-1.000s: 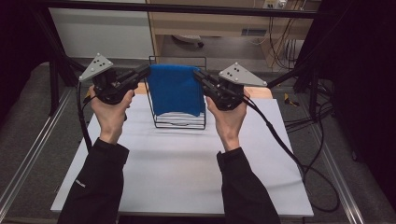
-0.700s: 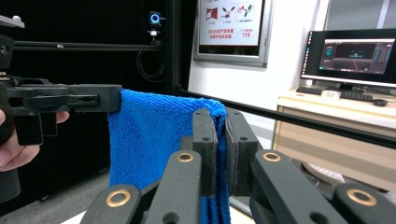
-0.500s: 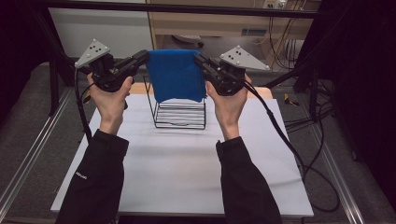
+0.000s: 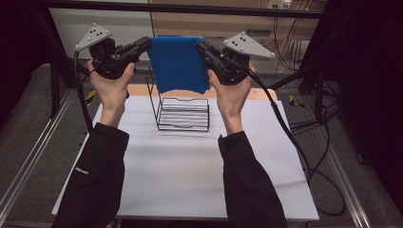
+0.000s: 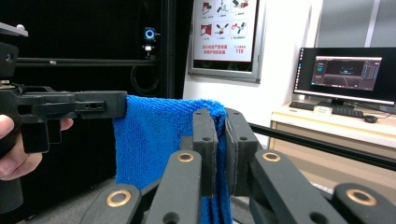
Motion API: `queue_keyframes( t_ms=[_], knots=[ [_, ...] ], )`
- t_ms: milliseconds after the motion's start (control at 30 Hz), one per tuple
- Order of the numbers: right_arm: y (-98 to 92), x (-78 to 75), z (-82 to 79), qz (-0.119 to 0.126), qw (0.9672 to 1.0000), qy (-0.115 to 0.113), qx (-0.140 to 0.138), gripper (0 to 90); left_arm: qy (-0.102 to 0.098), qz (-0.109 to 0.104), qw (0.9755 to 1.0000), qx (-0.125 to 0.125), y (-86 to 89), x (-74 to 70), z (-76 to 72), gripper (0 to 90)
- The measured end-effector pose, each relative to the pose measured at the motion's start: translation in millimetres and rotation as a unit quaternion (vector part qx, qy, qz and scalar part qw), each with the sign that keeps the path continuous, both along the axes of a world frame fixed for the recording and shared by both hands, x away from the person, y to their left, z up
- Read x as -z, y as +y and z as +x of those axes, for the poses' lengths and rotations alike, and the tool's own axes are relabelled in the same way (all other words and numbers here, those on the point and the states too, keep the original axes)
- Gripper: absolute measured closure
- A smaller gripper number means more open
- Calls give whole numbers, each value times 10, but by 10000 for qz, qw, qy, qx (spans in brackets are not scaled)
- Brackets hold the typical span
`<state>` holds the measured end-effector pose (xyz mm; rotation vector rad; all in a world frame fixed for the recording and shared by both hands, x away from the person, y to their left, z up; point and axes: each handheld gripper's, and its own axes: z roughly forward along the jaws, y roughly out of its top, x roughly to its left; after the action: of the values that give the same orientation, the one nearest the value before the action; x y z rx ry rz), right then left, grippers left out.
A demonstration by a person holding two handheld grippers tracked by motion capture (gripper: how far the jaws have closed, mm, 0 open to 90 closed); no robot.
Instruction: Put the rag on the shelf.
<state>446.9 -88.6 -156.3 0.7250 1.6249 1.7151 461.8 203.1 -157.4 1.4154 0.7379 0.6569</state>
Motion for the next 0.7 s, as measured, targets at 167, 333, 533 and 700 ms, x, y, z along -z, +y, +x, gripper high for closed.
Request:
queue_keyframes(
  t_ms=[167,333,533,700],
  knots=[
    [-13,-36,44,19,10000,-43,11,849,15,-2,10000,4,-14,-45,59,870],
    [-15,-72,118,6,10000,-53,29,849,14,26,10000,-52,-29,-109,130,870],
    [-6,-95,236,15,10000,-35,73,849,1,-9,9999,-118,-37,-137,208,870],
    [-2,-110,319,35,9999,-69,80,849,-26,4,9998,-174,-44,-158,278,870]
  ],
)
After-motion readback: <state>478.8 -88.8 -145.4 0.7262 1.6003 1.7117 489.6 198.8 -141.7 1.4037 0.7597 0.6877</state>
